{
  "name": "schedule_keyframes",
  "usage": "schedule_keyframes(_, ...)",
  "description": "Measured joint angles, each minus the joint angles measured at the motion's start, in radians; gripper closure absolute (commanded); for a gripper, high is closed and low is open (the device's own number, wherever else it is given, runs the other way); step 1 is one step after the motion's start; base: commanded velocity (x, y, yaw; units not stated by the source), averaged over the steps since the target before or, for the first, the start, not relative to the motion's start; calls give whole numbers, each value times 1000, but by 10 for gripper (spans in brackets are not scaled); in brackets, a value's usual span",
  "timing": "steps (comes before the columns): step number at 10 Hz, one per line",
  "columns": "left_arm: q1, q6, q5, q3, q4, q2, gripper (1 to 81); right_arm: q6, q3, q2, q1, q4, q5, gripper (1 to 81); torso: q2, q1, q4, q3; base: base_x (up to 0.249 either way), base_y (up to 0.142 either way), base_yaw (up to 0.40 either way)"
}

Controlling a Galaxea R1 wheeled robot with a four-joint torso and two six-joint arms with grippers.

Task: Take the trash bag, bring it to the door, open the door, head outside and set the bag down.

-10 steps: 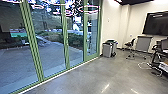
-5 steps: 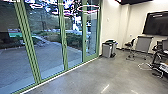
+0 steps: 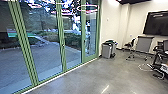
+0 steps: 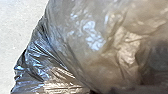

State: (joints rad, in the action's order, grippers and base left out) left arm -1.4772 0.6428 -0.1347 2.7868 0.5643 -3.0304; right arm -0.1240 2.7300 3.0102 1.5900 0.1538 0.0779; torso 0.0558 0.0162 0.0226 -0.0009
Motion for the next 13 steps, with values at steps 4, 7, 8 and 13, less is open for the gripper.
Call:
schedule_keyframes(4, 0, 0, 0, 0, 0, 0, 811, 0, 0, 0, 0, 0, 0, 10, 0, 0, 0, 0, 144, -78, 0)
schedule_keyframes(7, 0, 0, 0, 0, 0, -1, 811, 0, 1, -1, 0, 0, 0, 10, 0, 0, 0, 0, 144, -22, 0)
schedule_keyframes(8, 0, 0, 0, 0, 0, -1, 811, 0, 2, -3, 0, 0, 0, 10, 0, 0, 0, 0, 144, 0, 0)
schedule_keyframes(13, 0, 0, 0, 0, 0, 0, 811, 0, 2, -1, 0, 0, 0, 10, 0, 0, 0, 0, 144, 0, 0)
